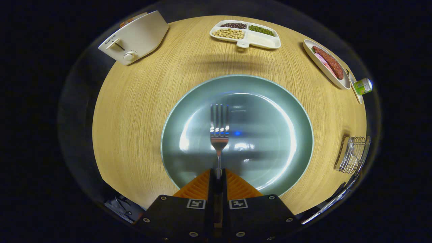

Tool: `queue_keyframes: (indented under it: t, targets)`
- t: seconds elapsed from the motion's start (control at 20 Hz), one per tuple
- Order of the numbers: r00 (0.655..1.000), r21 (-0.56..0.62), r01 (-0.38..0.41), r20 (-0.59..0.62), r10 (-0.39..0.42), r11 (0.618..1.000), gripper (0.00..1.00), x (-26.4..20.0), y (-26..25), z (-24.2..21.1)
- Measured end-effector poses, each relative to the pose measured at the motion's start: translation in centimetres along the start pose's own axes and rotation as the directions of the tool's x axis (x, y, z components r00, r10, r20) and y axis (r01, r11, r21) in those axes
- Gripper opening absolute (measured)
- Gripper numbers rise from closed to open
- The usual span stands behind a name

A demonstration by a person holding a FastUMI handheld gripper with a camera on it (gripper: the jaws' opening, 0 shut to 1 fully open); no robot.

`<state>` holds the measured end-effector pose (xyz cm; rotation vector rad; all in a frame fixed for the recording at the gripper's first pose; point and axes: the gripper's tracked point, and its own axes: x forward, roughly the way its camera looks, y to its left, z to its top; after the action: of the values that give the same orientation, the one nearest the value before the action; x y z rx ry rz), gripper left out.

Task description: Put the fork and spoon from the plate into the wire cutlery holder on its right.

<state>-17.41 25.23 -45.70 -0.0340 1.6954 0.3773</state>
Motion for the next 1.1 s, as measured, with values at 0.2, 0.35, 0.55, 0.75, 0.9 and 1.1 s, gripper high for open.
queue_keyframes:
  t: [0.2,0.35,0.55,0.75,0.9,1.1]
  targets:
    - [0.998,-0.027,0.008,0.063,-0.006,1.000,0.04,-0.9,-0.7,0.8]
    - [0.992,-0.018,0.002,0.123,0.000,1.000,0.05,-2.7,-1.5,1.4]
    - [0.979,0.031,-0.002,0.203,-0.004,1.000,0.04,-6.0,-3.7,1.5]
    - [0.964,0.101,-0.009,0.267,-0.018,0.995,0.04,-9.9,-7.5,1.3]
    - [0.951,0.156,0.002,0.306,-0.050,0.988,0.04,-11.0,-11.2,0.6]
    - [0.938,0.227,0.022,0.331,-0.099,0.974,0.04,-12.9,-15.7,-1.0]
